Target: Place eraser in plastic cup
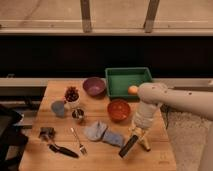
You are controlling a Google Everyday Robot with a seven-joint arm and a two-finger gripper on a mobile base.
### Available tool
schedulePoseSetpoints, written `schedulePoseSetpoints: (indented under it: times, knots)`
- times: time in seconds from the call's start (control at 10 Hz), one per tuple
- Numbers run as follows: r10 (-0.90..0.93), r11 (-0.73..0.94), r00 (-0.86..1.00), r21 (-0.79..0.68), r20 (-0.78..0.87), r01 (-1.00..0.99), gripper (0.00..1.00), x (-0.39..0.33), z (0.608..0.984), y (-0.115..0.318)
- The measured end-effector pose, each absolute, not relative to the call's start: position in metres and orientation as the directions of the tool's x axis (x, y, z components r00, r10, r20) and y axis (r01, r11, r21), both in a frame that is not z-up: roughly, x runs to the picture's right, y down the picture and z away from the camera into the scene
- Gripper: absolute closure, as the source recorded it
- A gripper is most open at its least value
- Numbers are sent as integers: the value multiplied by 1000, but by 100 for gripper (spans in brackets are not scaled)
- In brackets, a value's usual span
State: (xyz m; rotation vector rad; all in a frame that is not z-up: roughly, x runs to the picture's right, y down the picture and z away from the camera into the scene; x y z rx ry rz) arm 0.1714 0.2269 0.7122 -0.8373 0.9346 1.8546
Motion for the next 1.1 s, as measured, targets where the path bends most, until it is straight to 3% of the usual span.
schedulePoseSetpoints:
  times: [0.5,1.1]
  knots:
    - [579,-384,-419,219,-699,-897,100,175,695,140]
    - [732,-352,-282,10,-620,-936,100,134,687,75]
